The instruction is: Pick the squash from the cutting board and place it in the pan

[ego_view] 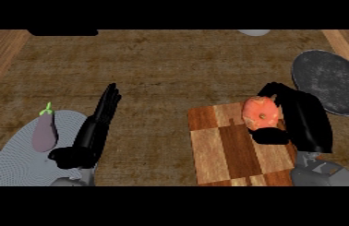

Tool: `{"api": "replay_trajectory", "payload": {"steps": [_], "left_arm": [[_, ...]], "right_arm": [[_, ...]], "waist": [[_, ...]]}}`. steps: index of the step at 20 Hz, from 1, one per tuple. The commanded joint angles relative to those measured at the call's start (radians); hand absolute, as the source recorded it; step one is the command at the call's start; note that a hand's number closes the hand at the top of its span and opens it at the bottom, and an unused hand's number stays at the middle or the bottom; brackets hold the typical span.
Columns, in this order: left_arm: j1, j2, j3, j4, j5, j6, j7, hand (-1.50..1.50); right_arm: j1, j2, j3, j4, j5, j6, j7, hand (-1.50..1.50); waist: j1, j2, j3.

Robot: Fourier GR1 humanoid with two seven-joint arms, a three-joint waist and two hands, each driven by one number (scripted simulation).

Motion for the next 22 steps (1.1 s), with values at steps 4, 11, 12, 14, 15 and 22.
{"api": "replay_trajectory", "payload": {"steps": [4,11,12,14,15,22], "left_arm": [[-0.004,0.0,0.027,0.025,0.024,-0.034,-0.007,0.0],[-0.017,0.017,0.045,0.02,0.017,-0.061,-0.007,0.0],[0.031,0.014,0.034,-0.008,0.022,-0.062,-0.006,0.0],[-0.016,-0.025,0.011,0.035,-0.023,-0.022,-0.011,0.0],[-0.007,-0.033,0.022,0.019,0.003,-0.034,-0.008,0.0],[-0.002,-0.039,-0.014,-0.01,-0.033,-0.027,0.006,0.0]], "right_arm": [[0.006,0.034,-0.162,-0.085,-0.096,-0.061,0.049,1.5],[-0.116,-0.032,-0.389,0.179,-0.252,-0.145,-0.048,1.5],[-0.146,-0.043,-0.413,0.261,-0.246,-0.192,-0.08,1.5],[-0.138,-0.129,-0.483,0.341,-0.285,-0.208,-0.187,1.5],[-0.174,-0.1,-0.448,0.397,-0.236,-0.279,-0.195,1.5],[-0.33,-0.259,-0.56,0.767,-0.166,-0.516,-0.359,1.5]], "waist": [[-0.001,0.002,0.001],[0.008,0.005,0.001],[0.013,0.005,0.001],[0.007,0.006,0.002],[0.011,0.005,0.001],[0.028,0.01,0.002]]}}
